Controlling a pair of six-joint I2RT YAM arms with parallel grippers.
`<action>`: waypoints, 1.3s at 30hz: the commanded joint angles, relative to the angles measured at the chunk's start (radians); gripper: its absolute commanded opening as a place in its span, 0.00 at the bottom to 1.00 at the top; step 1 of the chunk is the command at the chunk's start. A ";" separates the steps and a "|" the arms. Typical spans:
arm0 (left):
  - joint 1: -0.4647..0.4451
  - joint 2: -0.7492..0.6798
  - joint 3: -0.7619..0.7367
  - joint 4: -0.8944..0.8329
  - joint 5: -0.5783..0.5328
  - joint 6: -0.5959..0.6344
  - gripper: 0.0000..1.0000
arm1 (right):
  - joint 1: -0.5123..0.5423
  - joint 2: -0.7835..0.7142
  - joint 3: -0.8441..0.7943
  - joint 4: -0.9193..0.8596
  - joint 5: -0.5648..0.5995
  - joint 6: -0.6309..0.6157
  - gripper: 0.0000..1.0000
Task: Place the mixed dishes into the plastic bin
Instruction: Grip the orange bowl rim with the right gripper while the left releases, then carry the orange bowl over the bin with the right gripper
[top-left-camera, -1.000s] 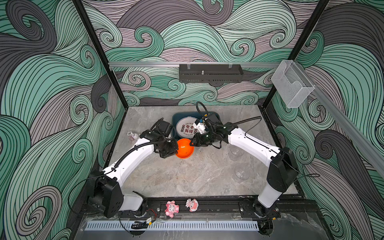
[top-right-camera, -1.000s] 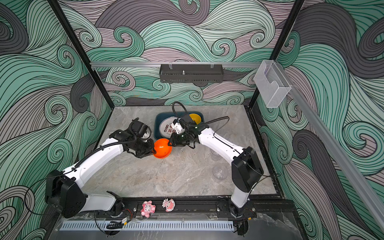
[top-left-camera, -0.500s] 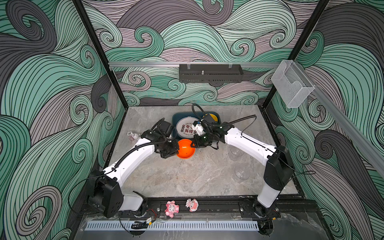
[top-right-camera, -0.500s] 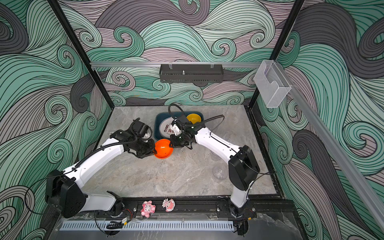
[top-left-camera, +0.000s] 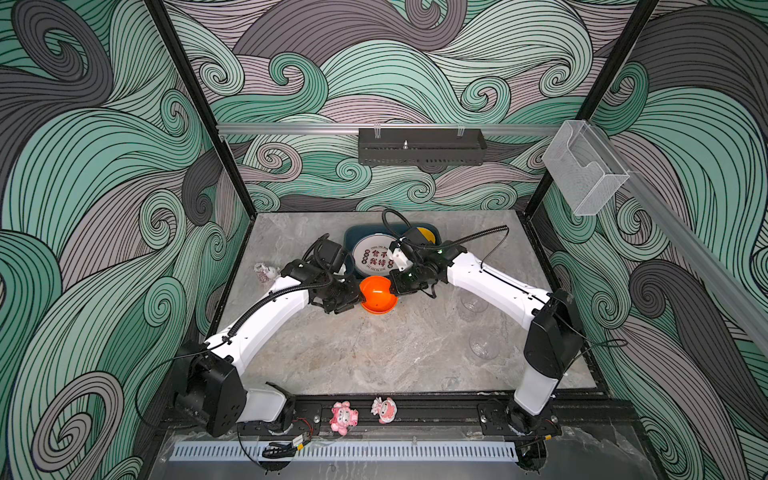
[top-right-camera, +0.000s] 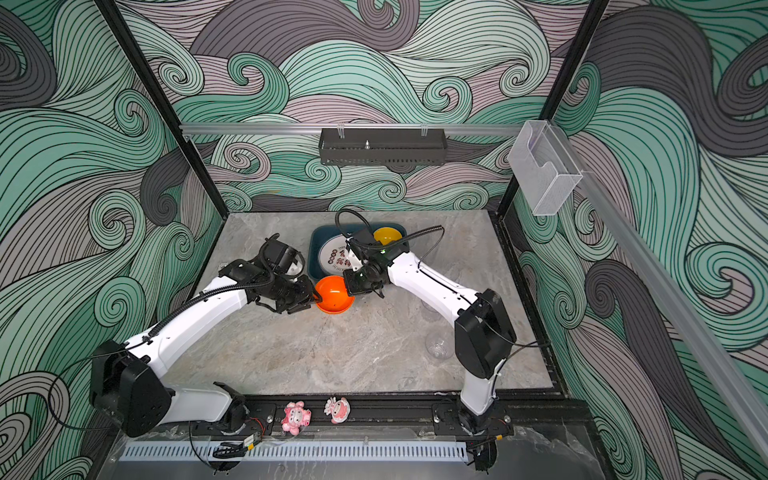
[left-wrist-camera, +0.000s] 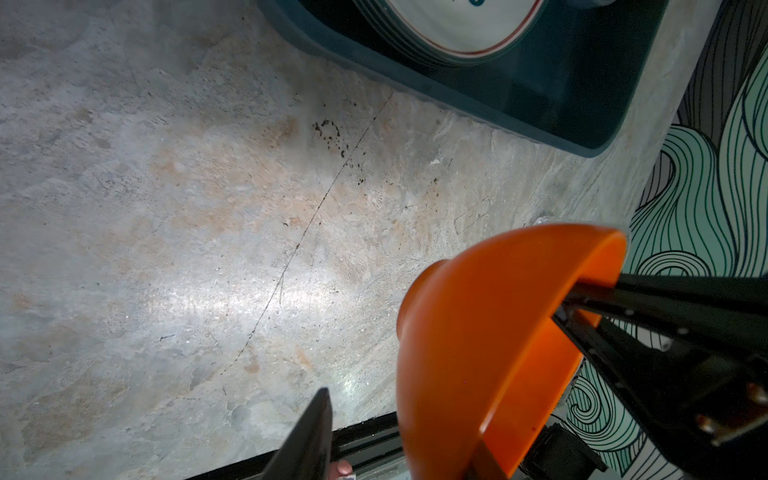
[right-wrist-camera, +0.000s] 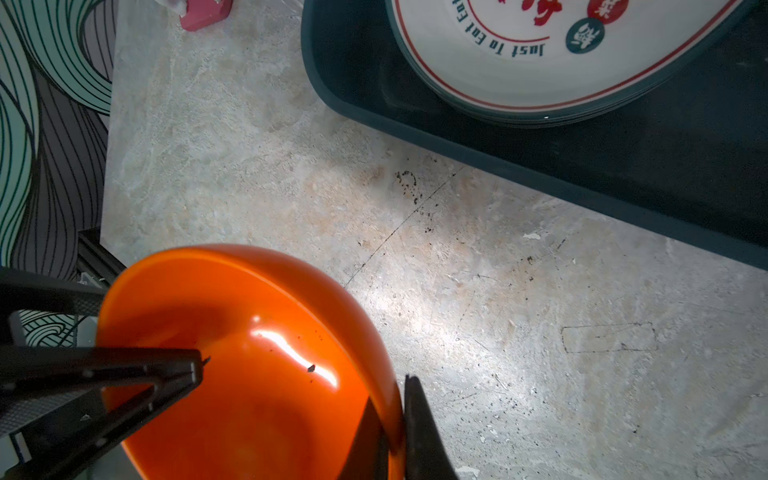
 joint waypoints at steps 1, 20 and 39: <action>0.000 -0.036 0.025 -0.045 -0.037 -0.003 0.47 | -0.007 0.006 0.046 -0.051 0.081 -0.036 0.05; 0.012 -0.157 -0.075 0.052 -0.043 -0.009 0.53 | -0.049 0.016 0.094 -0.141 0.267 -0.130 0.04; 0.043 -0.211 -0.159 0.012 -0.058 -0.009 0.53 | -0.249 0.093 0.262 -0.162 0.277 -0.125 0.04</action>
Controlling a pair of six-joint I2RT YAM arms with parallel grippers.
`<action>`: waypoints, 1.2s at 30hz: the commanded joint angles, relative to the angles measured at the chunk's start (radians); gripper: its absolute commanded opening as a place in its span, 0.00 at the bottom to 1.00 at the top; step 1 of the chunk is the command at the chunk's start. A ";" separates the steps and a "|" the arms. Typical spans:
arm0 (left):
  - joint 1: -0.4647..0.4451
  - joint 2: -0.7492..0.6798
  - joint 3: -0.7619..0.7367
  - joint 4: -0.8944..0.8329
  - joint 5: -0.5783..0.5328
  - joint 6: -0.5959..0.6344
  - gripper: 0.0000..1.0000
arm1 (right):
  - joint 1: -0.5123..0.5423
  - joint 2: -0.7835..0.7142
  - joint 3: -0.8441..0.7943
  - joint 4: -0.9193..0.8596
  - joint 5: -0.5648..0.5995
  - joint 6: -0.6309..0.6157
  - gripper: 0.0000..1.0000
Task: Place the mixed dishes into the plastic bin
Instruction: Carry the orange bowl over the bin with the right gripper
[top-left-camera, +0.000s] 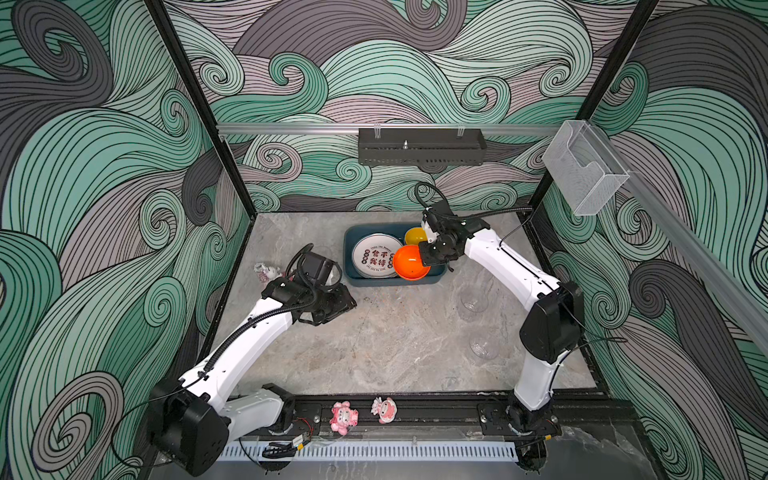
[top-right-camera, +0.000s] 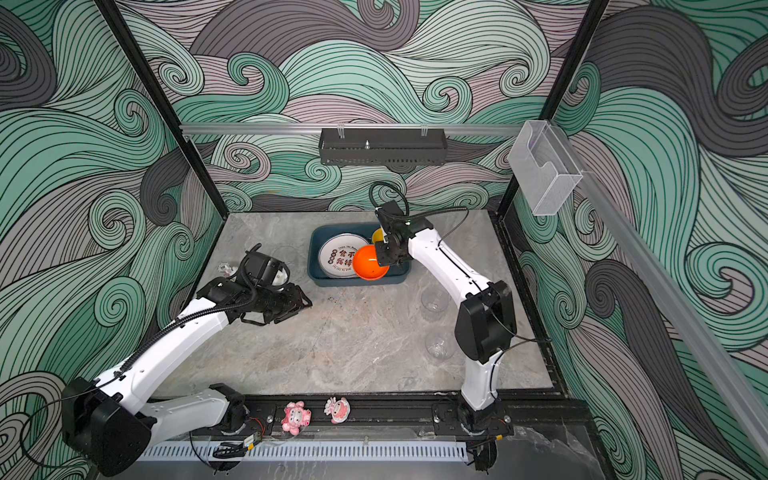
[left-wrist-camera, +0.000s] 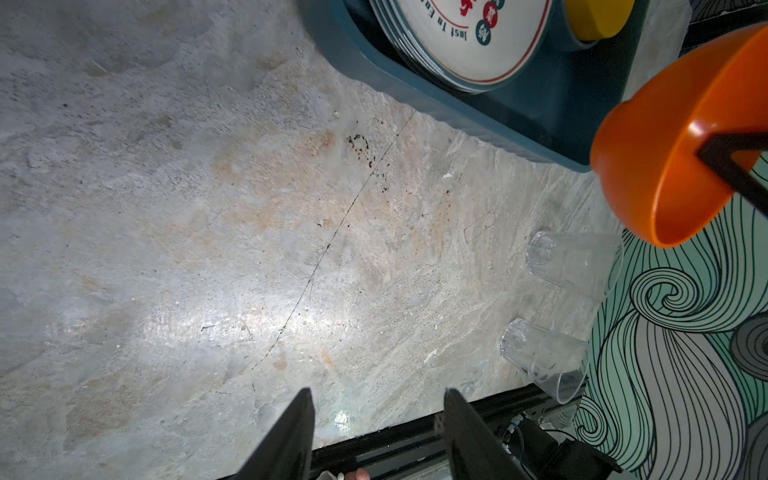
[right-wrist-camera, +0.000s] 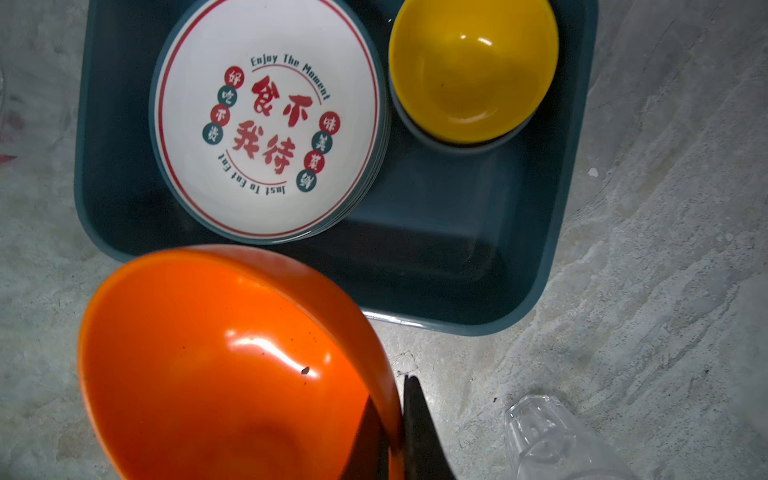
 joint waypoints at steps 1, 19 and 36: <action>0.011 -0.021 -0.011 -0.029 -0.022 -0.007 0.53 | -0.030 0.026 0.065 -0.008 0.007 -0.003 0.04; 0.039 -0.038 -0.036 -0.038 -0.010 -0.007 0.53 | -0.151 0.231 0.323 -0.042 -0.043 0.020 0.05; 0.048 0.019 -0.033 -0.035 0.025 -0.001 0.52 | -0.201 0.443 0.543 -0.059 -0.078 0.068 0.06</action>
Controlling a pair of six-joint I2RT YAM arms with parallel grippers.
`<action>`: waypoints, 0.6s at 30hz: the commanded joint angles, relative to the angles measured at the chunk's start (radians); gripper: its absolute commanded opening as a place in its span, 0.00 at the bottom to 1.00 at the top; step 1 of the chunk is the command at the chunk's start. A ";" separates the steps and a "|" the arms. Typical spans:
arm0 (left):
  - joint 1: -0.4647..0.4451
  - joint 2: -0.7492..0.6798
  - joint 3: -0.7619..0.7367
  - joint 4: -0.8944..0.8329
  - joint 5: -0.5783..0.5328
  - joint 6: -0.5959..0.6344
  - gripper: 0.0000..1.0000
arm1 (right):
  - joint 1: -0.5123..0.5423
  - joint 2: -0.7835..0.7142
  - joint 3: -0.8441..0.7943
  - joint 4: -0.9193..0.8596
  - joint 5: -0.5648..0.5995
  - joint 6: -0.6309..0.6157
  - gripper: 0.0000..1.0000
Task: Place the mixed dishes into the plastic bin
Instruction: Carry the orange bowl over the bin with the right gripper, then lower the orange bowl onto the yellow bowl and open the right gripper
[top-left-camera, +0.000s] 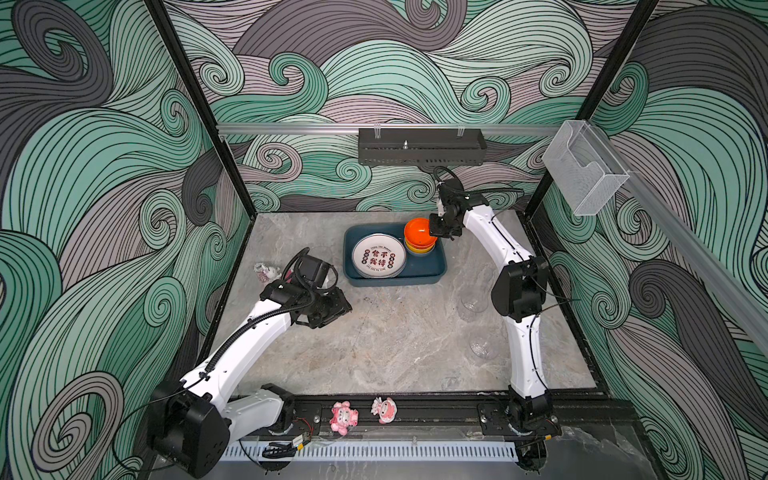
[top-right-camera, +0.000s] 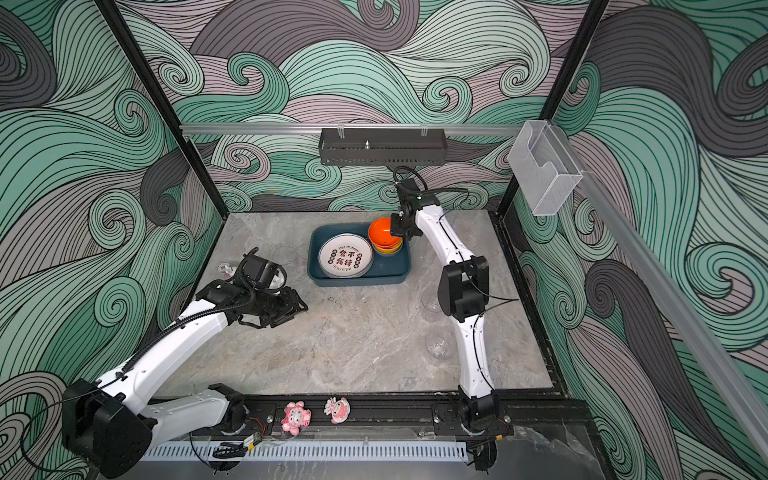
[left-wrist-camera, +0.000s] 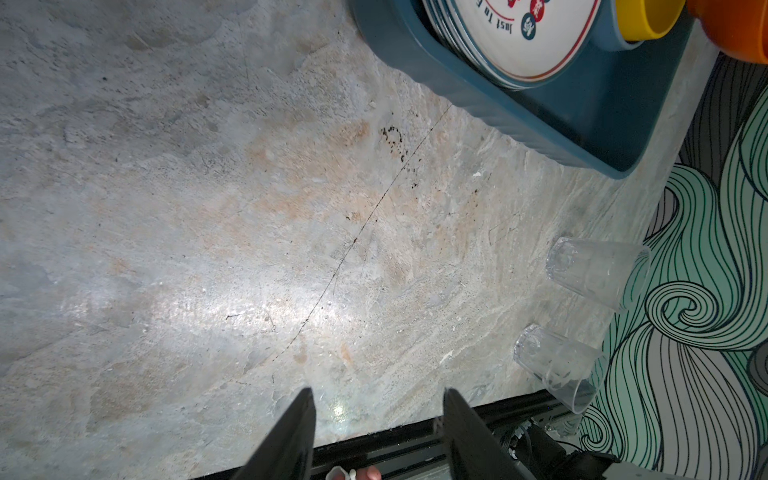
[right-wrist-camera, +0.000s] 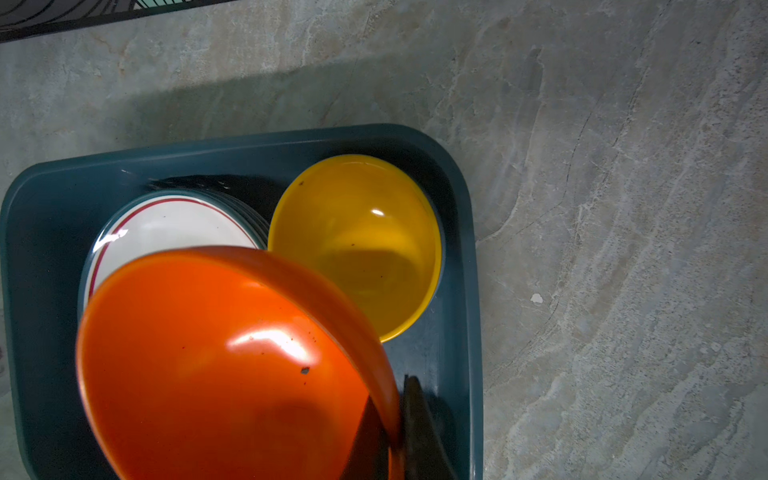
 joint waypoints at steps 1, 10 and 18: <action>0.014 0.024 0.002 -0.020 0.020 -0.001 0.53 | -0.010 0.024 0.045 -0.006 -0.019 0.024 0.06; 0.017 0.054 0.006 -0.020 0.040 0.000 0.52 | -0.026 0.093 0.101 -0.004 -0.024 0.042 0.06; 0.017 0.060 0.001 -0.014 0.042 -0.003 0.52 | -0.033 0.133 0.134 -0.004 -0.030 0.058 0.06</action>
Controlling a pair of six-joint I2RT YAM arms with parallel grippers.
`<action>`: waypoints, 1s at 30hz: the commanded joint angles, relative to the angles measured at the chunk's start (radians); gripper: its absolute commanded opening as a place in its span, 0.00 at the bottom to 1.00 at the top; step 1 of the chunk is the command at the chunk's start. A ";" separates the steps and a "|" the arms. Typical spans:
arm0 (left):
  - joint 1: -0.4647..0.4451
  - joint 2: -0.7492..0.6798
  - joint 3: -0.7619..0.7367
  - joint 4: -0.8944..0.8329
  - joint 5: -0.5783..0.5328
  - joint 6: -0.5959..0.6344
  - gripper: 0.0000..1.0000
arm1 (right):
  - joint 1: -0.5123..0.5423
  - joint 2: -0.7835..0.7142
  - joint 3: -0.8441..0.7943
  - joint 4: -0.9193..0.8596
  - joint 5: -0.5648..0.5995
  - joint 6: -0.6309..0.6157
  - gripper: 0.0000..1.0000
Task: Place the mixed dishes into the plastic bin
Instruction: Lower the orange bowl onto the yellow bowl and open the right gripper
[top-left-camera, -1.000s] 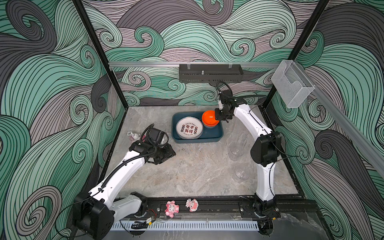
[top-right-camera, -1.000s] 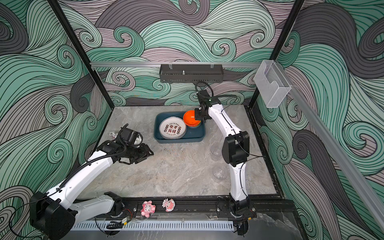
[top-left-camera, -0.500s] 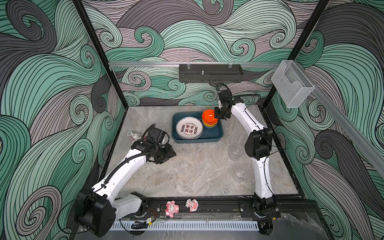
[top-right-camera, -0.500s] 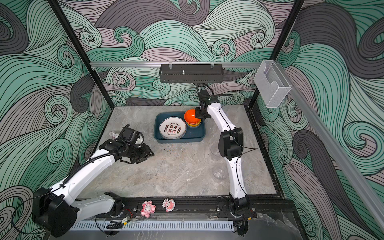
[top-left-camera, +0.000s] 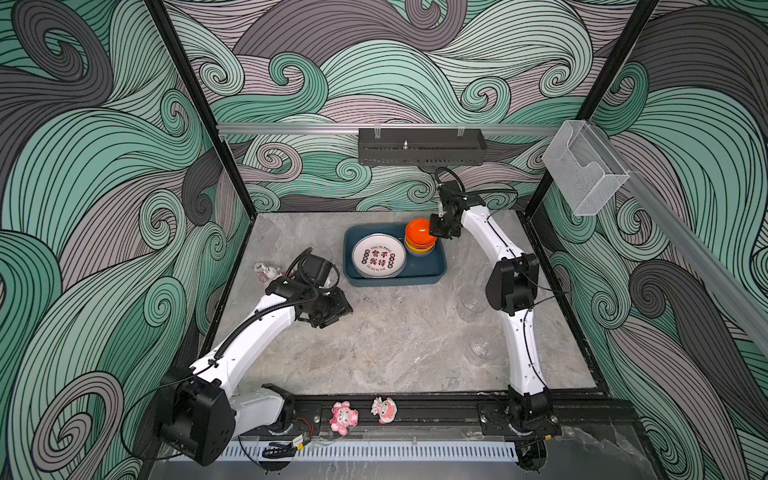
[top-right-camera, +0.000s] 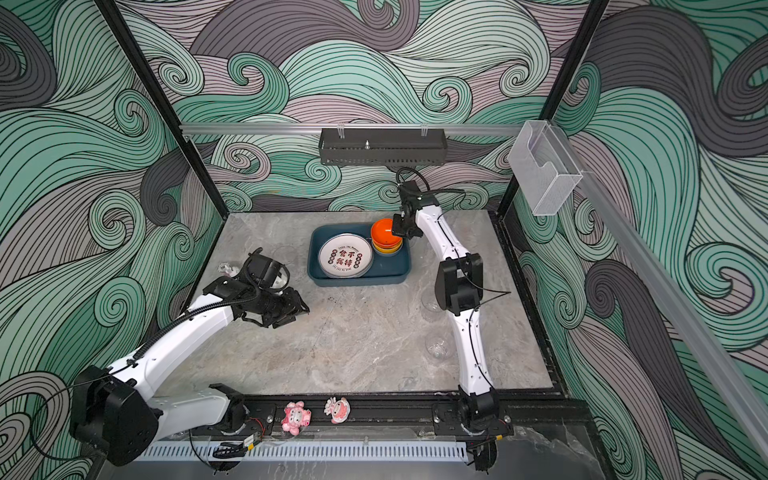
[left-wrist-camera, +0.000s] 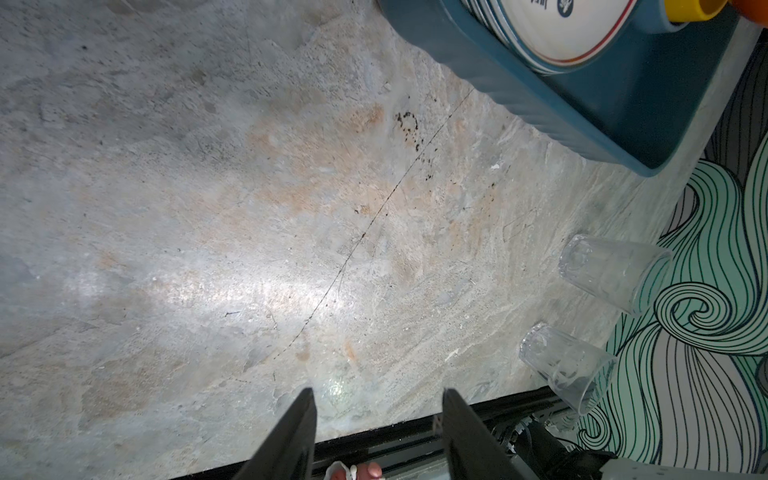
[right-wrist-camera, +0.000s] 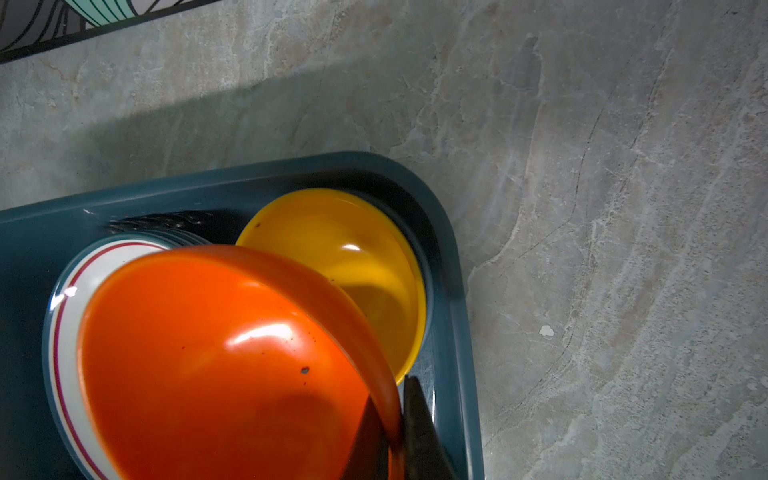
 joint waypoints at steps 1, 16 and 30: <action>0.010 0.010 0.001 -0.013 0.015 -0.004 0.52 | -0.005 0.020 0.034 0.006 -0.012 0.019 0.06; 0.009 0.016 -0.006 -0.006 0.025 -0.007 0.51 | -0.005 0.077 0.072 0.006 -0.018 0.035 0.07; 0.009 0.013 -0.010 -0.008 0.027 -0.003 0.51 | -0.005 0.108 0.093 0.005 -0.002 0.047 0.09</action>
